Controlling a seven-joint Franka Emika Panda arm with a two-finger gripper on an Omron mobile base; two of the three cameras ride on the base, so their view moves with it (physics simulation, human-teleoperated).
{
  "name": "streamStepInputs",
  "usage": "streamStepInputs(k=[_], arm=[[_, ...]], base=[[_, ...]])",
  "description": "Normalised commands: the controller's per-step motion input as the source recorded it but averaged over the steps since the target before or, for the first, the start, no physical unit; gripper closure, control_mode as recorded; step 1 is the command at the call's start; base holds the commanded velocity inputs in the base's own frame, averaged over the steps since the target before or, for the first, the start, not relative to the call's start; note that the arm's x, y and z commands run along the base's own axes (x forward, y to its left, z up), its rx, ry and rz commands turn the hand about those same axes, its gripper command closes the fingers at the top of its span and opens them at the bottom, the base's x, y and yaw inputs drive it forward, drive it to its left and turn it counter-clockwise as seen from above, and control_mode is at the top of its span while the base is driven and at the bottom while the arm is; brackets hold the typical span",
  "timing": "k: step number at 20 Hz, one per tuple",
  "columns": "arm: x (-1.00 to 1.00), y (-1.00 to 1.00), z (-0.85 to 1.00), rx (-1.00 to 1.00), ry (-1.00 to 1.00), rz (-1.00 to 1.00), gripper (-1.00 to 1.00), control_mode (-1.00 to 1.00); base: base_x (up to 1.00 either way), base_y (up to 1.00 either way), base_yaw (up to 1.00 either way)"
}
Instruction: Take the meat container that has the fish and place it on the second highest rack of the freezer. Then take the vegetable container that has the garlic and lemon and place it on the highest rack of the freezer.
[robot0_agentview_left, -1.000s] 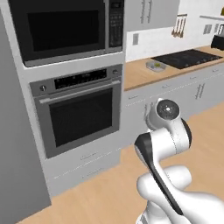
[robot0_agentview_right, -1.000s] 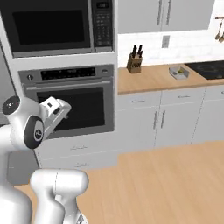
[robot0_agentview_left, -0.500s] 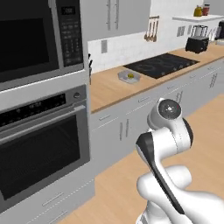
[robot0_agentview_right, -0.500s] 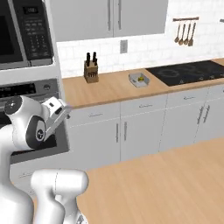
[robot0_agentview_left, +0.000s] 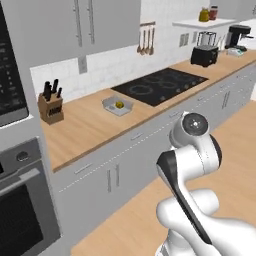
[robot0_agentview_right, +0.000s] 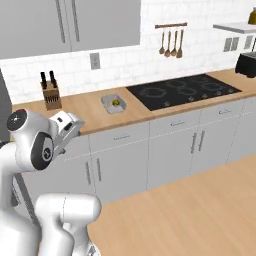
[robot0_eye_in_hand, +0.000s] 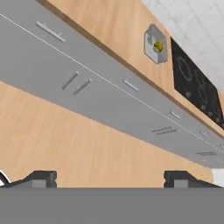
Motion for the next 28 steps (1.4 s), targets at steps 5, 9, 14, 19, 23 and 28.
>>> streamStepInputs(k=[5, 9, 14, 19, 23, 28], arm=[[0.0, 0.0, 0.0, 0.0, 0.0, 0.0, -1.0, 1.0], [0.0, 0.0, 0.0, 0.0, 0.0, 0.0, -1.0, 1.0], [0.0, 0.0, 0.0, 0.0, 0.0, 0.0, -1.0, 1.0], [0.0, 0.0, 0.0, 0.0, 0.0, 0.0, -1.0, 1.0], [0.0, 0.0, 0.0, 0.0, 0.0, 0.0, -1.0, 1.0], [0.0, 0.0, 0.0, 0.0, 0.0, 0.0, -1.0, 1.0]], base=[[1.0, -0.16, 0.01], [0.99, 0.02, 0.12], [0.61, 0.0, 0.38], [0.43, -0.42, 0.39], [0.33, -0.56, 0.4], [0.53, -0.21, 0.44]])
